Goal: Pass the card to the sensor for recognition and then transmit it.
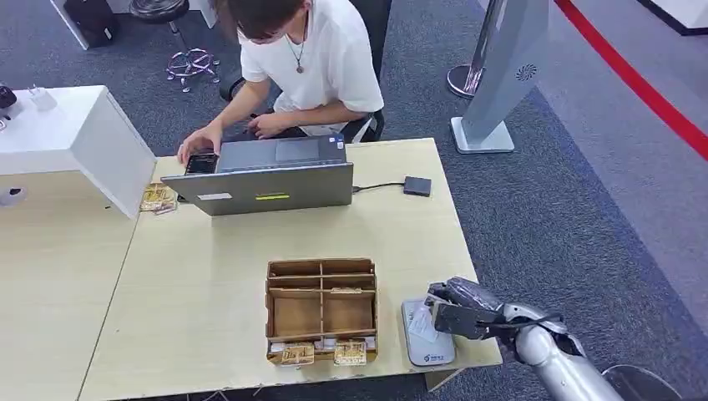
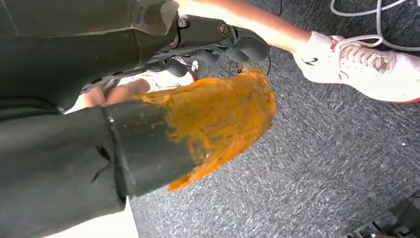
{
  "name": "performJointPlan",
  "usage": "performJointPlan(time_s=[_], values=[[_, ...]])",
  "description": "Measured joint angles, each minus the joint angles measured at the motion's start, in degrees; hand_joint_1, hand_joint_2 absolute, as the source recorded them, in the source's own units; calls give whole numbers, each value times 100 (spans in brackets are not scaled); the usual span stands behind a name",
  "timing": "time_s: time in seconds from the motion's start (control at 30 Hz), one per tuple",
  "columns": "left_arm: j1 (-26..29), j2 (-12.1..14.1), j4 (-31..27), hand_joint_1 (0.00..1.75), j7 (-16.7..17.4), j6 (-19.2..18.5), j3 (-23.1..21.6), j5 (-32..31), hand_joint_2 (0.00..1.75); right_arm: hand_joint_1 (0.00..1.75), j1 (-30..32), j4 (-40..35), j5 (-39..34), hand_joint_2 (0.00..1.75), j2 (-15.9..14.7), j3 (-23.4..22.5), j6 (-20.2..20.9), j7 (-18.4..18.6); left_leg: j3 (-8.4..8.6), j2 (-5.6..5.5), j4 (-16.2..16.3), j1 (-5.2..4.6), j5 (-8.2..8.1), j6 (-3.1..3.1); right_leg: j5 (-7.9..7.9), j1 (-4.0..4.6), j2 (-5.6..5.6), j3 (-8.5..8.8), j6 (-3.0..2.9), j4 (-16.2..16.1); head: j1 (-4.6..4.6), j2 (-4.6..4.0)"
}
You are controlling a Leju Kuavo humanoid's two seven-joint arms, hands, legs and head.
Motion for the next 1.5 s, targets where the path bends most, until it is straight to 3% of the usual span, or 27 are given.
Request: performJointPlan(time_s=[0.7, 1.5], values=[[0, 2, 0, 0, 0, -96, -181, -245, 0, 175, -213, 245, 503, 175, 17, 166, -476, 182, 2, 0, 0, 0, 1, 0, 3, 0, 1, 2, 4, 0, 2, 0], [0, 0, 0, 0, -125, -190, -477, -625, 0, 175, -429, 245, 1237, 175, 370, 179, -1500, 468, 2, 0, 0, 0, 3, 3, 6, 0, 1, 2, 5, 0, 2, 0]])
